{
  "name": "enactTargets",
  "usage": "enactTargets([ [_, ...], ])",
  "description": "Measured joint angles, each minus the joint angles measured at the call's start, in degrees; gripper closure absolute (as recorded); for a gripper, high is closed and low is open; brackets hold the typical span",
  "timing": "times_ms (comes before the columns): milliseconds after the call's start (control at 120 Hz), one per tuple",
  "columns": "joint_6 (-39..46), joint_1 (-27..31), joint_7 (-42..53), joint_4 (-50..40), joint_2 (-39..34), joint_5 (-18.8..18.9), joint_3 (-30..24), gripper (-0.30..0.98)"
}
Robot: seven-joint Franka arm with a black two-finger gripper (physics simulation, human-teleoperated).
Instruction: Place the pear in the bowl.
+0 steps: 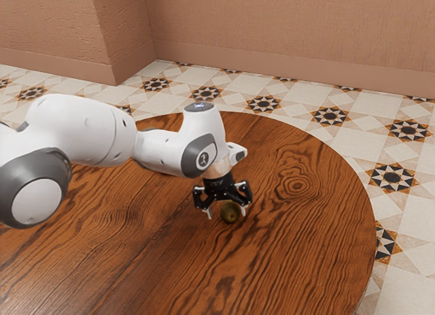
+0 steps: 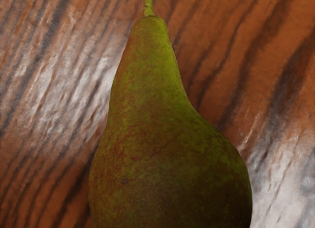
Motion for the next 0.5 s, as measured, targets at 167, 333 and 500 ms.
enactTargets([
  [167,0.28,0.09,-1.32,0.35,0.34,-1.81,0.99,0.0],
  [333,-0.28,0.09,-4.32,0.48,0.46,-4.81,1.1,0.0],
  [500,-0.49,0.09,-6.64,0.85,1.24,-3.15,1.11,0.01],
])
